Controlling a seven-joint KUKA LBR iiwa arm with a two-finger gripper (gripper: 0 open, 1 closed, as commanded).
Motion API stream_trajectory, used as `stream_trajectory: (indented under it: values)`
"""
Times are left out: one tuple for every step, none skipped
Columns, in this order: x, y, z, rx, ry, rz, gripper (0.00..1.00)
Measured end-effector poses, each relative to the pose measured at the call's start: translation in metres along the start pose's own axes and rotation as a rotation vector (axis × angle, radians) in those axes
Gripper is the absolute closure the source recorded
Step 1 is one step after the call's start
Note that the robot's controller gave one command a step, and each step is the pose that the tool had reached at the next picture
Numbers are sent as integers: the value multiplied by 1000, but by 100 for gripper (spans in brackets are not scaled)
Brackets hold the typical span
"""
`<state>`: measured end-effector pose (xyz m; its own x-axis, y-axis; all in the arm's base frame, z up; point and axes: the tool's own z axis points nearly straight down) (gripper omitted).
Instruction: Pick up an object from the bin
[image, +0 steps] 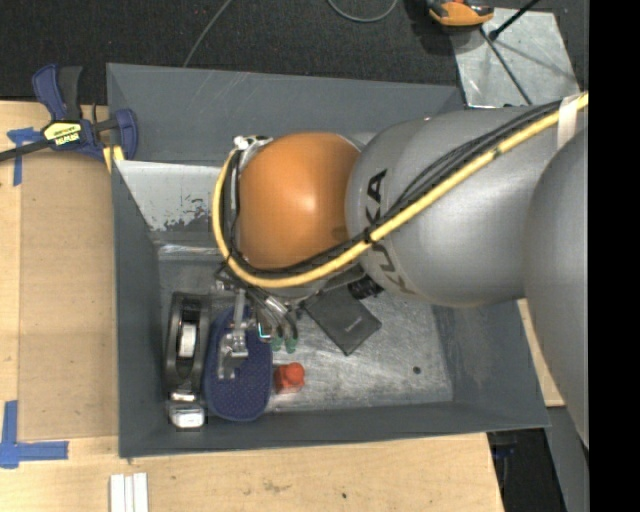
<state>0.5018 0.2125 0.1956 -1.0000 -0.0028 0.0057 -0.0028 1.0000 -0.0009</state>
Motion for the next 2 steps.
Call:
stream_trajectory:
  values:
    - [-56,-70,115,-6,0,153,0]
    - [-56,-68,111,-6,-3,146,100]
